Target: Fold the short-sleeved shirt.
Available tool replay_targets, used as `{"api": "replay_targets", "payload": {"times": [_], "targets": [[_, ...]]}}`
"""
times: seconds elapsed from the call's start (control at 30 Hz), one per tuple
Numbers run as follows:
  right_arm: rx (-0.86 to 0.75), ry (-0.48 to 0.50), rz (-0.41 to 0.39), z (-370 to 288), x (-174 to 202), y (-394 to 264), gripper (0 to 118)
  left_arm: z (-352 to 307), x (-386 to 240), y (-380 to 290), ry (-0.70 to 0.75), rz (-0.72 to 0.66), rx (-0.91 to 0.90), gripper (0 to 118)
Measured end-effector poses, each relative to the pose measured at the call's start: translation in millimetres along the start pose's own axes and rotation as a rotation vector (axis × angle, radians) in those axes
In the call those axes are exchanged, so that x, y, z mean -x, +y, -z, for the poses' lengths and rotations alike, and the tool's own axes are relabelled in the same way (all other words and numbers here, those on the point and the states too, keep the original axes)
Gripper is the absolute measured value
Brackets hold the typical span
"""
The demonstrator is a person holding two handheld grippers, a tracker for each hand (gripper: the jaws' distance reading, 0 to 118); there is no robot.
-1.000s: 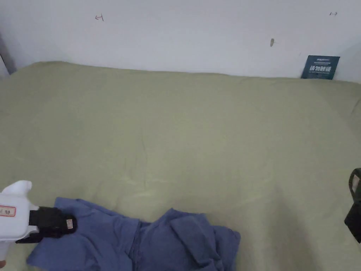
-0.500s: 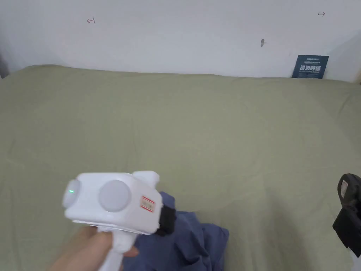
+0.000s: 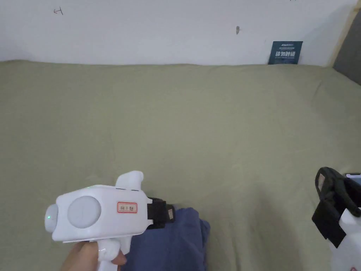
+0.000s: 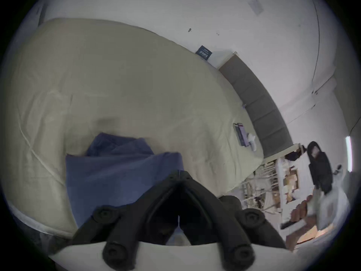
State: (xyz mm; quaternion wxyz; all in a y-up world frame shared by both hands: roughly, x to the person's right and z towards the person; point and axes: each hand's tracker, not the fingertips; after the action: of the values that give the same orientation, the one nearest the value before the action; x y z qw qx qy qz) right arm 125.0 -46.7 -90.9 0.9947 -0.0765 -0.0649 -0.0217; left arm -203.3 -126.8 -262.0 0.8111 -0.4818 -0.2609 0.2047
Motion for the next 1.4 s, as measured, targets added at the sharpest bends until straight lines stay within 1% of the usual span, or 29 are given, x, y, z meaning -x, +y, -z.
{"api": "replay_targets", "payload": {"times": [0.07,0.13,0.17,0.3,0.37,0.47,0.5,0.57,0.63,0.73,0.8,0.83,0.9,0.97,1.0,1.03,1.1,1.13,1.17,1.2,1.23,1.3,1.33,1.37,1.4], "targets": [[0.006,0.000,0.004,2,3,-4,0,6,11,-7,-0.097,-0.068,0.055,0],[0.019,0.006,0.002,3,6,-6,0,18,20,-17,-0.158,-0.095,0.084,0],[0.024,0.008,0.001,3,7,-8,0,25,22,-21,-0.175,-0.086,0.100,0],[0.051,0.014,-0.015,5,9,-13,0,69,33,-39,-0.258,-0.142,0.172,0],[0.070,0.012,-0.020,6,9,-17,0,92,39,-46,-0.249,-0.164,0.188,0],[0.099,0.008,-0.025,8,9,-24,0,105,46,-53,-0.223,-0.173,0.189,0],[0.107,0.009,-0.027,9,9,-26,0,102,46,-52,-0.240,-0.192,0.180,0],[0.125,0.016,-0.034,10,12,-29,0,89,38,-47,-0.231,-0.180,0.177,0],[0.142,0.036,-0.034,11,18,-32,0,63,31,-40,-0.216,-0.114,0.129,0],[0.215,0.149,0.010,20,30,-37,0,17,35,-30,-0.213,-0.092,0.073,0],[0.318,0.275,0.074,34,39,-43,0,-15,40,-24,-0.149,-0.045,0.033,0],[0.413,0.370,0.132,48,45,-49,0,-31,44,-23,-0.093,-0.022,0.009,0],[0.527,0.537,0.269,70,53,-65,0,-52,62,-21,-0.039,-0.010,-0.018,0],[0.657,0.697,0.451,98,63,-87,0,-65,82,-21,0.013,-0.032,-0.021,0],[0.698,0.760,0.489,111,69,-98,0,-68,92,-21,0.041,-0.043,-0.023,0],[0.743,0.823,0.508,122,73,-108,0,-71,101,-21,0.064,-0.056,-0.019,0],[0.833,0.867,0.523,145,80,-131,0,-72,117,-20,0.070,-0.070,-0.014,0],[0.872,0.892,0.548,154,80,-142,0,-70,124,-19,0.070,-0.078,-0.009,0],[0.908,0.888,0.588,162,78,-153,0,-69,129,-19,0.076,-0.089,-0.002,0],[0.956,0.901,0.658,171,74,-167,0,-67,135,-20,0.076,-0.095,0.002,0],[0.976,0.892,0.692,178,69,-178,0,-65,138,-20,0.070,-0.102,0.013,0],[1.035,0.871,0.711,188,60,-200,0,-59,143,-20,0.064,-0.113,0.029,0],[1.052,0.894,0.744,191,55,-211,0,-56,145,-20,0.051,-0.115,0.038,0],[1.051,0.943,0.844,194,48,-219,0,-53,147,-20,0.027,-0.123,0.047,0],[1.044,0.958,0.915,196,44,-222,0,-50,148,-20,0.004,-0.133,0.054,1]]}}
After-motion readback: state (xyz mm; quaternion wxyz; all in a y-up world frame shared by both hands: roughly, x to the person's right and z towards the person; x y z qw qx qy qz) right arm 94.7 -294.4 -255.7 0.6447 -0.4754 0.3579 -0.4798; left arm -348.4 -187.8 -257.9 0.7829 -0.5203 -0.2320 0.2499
